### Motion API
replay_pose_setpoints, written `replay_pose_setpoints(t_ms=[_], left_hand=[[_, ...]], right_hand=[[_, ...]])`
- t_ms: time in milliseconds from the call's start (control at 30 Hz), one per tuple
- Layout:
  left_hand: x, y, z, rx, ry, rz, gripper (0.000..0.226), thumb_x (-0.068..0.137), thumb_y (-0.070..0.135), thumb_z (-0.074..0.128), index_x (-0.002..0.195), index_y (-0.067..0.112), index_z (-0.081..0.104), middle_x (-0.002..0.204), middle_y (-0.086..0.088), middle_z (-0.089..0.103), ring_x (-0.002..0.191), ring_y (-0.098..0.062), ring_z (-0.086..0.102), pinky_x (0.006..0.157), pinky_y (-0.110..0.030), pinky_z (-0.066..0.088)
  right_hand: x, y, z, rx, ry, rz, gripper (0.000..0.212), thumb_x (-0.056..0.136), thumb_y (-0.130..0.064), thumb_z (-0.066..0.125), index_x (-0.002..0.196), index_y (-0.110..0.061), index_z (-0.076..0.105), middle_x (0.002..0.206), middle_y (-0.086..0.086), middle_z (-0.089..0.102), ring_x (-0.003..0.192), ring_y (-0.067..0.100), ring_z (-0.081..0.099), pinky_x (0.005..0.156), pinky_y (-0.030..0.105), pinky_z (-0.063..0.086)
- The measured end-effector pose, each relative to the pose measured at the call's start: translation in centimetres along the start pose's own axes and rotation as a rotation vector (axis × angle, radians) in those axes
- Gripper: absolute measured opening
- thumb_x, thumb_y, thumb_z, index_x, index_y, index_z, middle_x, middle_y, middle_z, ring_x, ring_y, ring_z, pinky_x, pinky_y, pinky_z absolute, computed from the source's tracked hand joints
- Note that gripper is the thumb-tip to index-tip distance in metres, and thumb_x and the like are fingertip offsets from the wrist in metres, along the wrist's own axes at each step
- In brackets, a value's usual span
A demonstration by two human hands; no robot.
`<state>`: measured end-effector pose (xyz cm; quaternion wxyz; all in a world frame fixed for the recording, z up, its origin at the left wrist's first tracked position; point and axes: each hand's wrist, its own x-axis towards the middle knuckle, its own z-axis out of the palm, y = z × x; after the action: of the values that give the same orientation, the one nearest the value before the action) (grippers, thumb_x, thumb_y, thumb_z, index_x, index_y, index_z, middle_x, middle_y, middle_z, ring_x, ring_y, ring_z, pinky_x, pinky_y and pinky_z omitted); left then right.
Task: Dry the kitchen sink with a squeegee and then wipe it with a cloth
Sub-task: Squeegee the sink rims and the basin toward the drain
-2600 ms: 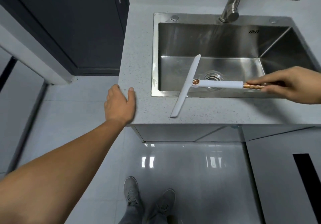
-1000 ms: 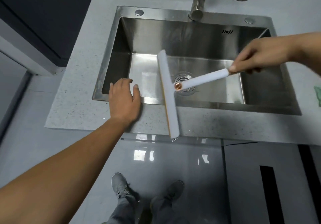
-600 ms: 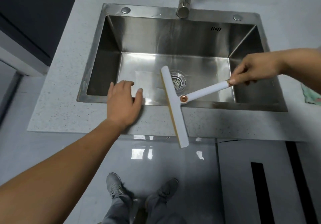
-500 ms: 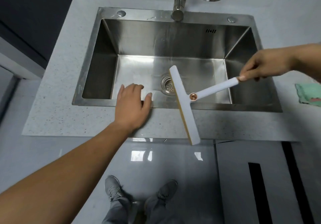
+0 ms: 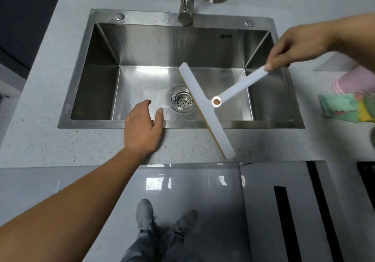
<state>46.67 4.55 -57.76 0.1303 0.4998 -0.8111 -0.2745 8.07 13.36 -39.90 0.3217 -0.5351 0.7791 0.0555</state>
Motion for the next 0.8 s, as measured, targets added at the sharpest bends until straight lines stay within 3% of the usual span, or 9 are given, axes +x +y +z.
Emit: replay_pose_setpoints(t_ms=[100, 233, 333, 467, 633, 800], left_hand=[[-0.1, 0.1, -0.3, -0.023, -0.006, -0.035, 0.063, 0.1, 0.054, 0.034, 0.145, 0.012, 0.042, 0.146, -0.01, 0.051, 0.133, -0.031, 0.047, 0.112, -0.048, 0.037], [0.2, 0.8, -0.4, -0.014, -0.036, -0.055, 0.06, 0.102, 0.051, 0.033, 0.143, 0.008, 0.045, 0.142, -0.014, 0.055, 0.131, -0.033, 0.047, 0.114, -0.048, 0.032], [0.3, 1.2, -0.3, -0.001, -0.055, -0.026, 0.058, 0.103, 0.048, 0.031, 0.141, 0.007, 0.045, 0.14, -0.012, 0.055, 0.134, -0.03, 0.045, 0.121, -0.048, 0.017], [0.2, 2.1, 0.2, 0.05, -0.07, 0.019, 0.057, 0.103, 0.046, 0.03, 0.143, 0.006, 0.043, 0.143, -0.011, 0.052, 0.14, -0.026, 0.039, 0.124, -0.047, -0.001], [0.5, 4.2, 1.8, 0.073, -0.039, 0.016, 0.056, 0.104, 0.044, 0.032, 0.142, 0.005, 0.043, 0.142, -0.011, 0.053, 0.139, -0.027, 0.04, 0.124, -0.046, 0.0], [0.6, 6.6, 4.0, 0.079, 0.006, -0.051, 0.057, 0.103, 0.046, 0.032, 0.141, 0.005, 0.044, 0.139, -0.014, 0.056, 0.136, -0.03, 0.044, 0.123, -0.044, 0.006]], right_hand=[[0.5, -1.2, 2.2, -0.019, -0.116, -0.029, 0.015, 0.076, -0.051, 0.074, 0.069, -0.038, 0.077, 0.054, -0.013, 0.063, 0.054, 0.002, 0.053, 0.061, 0.026, 0.039], [0.9, -1.4, 4.0, 0.035, -0.16, 0.005, 0.038, 0.06, -0.068, 0.07, 0.072, -0.033, 0.08, 0.056, -0.012, 0.064, 0.065, 0.012, 0.055, 0.066, 0.03, 0.043], [0.8, -0.9, 4.4, 0.066, -0.151, 0.023, 0.045, 0.053, -0.071, 0.068, 0.072, -0.032, 0.079, 0.056, -0.012, 0.064, 0.066, 0.014, 0.055, 0.066, 0.029, 0.043], [0.7, 0.3, 5.1, 0.095, -0.163, 0.023, 0.039, 0.056, -0.07, 0.067, 0.073, -0.037, 0.079, 0.058, -0.01, 0.063, 0.066, 0.013, 0.054, 0.065, 0.028, 0.042], [1.0, 3.5, 4.7, 0.079, -0.137, 0.013, 0.019, 0.071, -0.055, 0.076, 0.076, -0.037, 0.08, 0.061, -0.011, 0.064, 0.068, 0.014, 0.054, 0.067, 0.029, 0.043], [1.0, 6.1, 1.7, -0.085, -0.086, -0.021, 0.021, 0.076, -0.051, 0.076, 0.087, -0.033, 0.08, 0.089, 0.004, 0.074, 0.088, 0.022, 0.063, 0.077, 0.033, 0.048]])
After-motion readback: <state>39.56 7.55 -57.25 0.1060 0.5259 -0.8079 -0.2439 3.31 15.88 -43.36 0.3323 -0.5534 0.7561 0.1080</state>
